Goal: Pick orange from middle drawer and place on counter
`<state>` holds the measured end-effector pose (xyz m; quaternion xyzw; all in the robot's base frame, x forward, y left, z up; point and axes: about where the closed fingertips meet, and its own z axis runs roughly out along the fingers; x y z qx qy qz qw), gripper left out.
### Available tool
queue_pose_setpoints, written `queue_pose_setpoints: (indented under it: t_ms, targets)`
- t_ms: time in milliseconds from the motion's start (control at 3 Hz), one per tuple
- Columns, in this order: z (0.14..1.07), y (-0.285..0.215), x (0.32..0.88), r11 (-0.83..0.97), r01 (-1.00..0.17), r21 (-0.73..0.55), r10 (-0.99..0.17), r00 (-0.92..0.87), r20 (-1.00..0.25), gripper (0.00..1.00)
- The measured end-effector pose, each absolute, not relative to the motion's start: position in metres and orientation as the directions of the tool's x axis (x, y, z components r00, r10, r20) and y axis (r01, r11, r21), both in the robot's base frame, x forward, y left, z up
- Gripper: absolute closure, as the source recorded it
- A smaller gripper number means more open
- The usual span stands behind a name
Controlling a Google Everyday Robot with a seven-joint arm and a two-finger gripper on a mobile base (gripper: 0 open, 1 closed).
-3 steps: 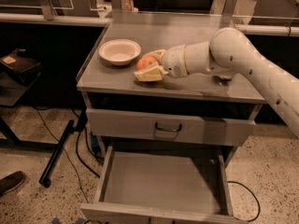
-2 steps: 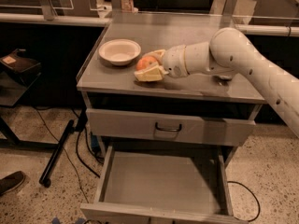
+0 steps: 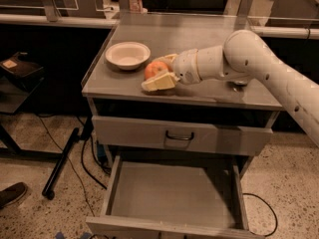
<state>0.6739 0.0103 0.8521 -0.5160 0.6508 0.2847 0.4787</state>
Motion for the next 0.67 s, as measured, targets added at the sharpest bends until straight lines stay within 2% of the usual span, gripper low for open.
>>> queue_pose_setpoints:
  t_ms: [667]
  targets:
    - [0.852,0.0105,0.6739,0.305,-0.944,-0.123,-0.399,-0.009,-0.917,0.0]
